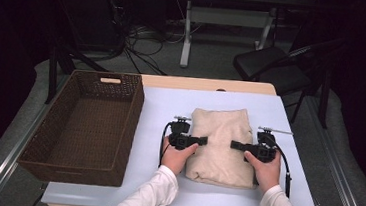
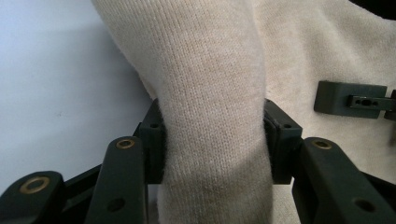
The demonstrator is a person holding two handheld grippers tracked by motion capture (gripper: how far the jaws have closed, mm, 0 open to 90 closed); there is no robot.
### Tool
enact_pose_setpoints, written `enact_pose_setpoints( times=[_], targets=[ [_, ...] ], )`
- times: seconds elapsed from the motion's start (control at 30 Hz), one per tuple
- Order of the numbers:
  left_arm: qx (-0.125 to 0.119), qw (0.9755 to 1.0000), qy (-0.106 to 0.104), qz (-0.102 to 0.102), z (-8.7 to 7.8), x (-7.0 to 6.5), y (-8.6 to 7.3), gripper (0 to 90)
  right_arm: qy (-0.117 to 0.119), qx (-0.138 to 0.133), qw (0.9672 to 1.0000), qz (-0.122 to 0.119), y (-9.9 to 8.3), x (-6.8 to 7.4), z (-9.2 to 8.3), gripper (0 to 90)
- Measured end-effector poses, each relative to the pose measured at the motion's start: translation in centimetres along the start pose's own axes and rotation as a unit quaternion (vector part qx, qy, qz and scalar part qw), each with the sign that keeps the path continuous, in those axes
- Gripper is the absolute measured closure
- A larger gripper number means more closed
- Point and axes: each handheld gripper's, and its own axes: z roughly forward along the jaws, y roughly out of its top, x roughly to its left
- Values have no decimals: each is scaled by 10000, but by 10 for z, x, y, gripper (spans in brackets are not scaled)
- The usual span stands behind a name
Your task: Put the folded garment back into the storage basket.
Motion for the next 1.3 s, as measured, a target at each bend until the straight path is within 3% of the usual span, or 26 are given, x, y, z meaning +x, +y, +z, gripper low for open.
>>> enact_pose_setpoints(
  times=[0.33,0.57,0.77,1.0,1.13,1.3],
  targets=[
    [8,10000,39,83,-9,-4,17,531,-24,-89,9999,54,11,10,-3,642],
    [6,10000,32,21,-18,-7,29,532,3,-21,9999,108,23,19,-7,643],
    [-31,10000,-20,78,-34,-16,41,532,36,19,10000,80,36,31,-18,643],
    [-45,10000,-53,71,-59,-31,58,532,58,70,10000,-4,56,54,-39,643],
    [-6,10000,-54,64,-68,-33,66,531,105,133,9998,84,65,62,-44,643],
    [-13,10000,-17,88,-76,-35,72,531,139,122,9998,17,71,69,-47,643]
  ],
)
